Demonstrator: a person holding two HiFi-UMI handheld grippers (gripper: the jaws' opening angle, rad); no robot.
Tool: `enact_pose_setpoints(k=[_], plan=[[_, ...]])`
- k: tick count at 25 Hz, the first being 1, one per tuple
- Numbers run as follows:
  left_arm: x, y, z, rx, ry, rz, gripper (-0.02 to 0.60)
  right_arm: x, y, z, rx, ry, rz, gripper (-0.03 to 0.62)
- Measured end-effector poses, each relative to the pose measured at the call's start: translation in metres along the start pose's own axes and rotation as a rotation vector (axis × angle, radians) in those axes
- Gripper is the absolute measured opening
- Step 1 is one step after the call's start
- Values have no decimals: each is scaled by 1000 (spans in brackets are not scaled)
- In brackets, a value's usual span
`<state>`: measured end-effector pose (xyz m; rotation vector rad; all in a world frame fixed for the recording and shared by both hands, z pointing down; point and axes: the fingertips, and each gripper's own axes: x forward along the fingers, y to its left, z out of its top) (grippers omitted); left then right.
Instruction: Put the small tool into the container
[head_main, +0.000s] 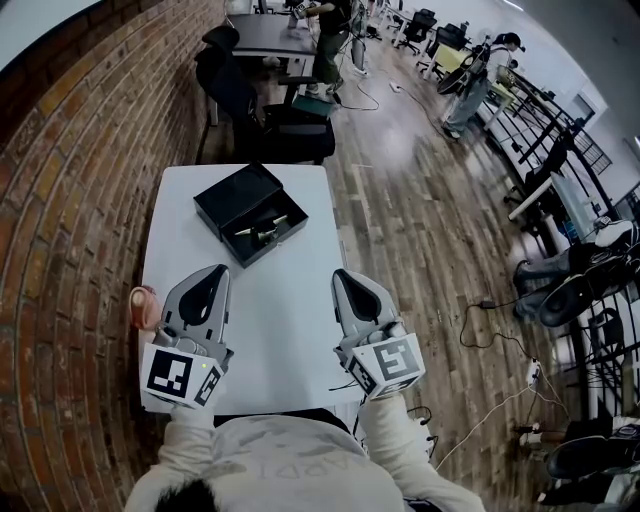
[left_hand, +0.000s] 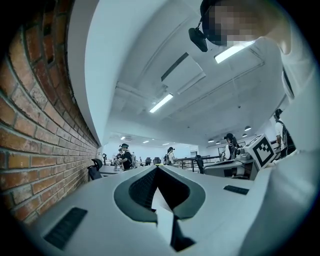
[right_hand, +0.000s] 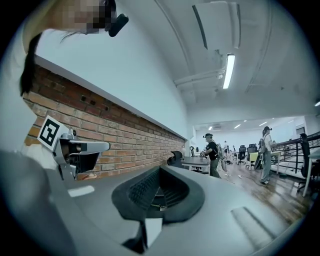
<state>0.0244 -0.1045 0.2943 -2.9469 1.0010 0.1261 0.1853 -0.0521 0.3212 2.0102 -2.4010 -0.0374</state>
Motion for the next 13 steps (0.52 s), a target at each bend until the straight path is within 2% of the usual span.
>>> enact_pose_setpoints(k=[7,13], plan=[[0,-5,5,6,-2,-4,5,-4,-2,1,16,-15,0,9],[-1,4,2,5,-5,-5,5,5,5,8,-11,-22,-2,9]])
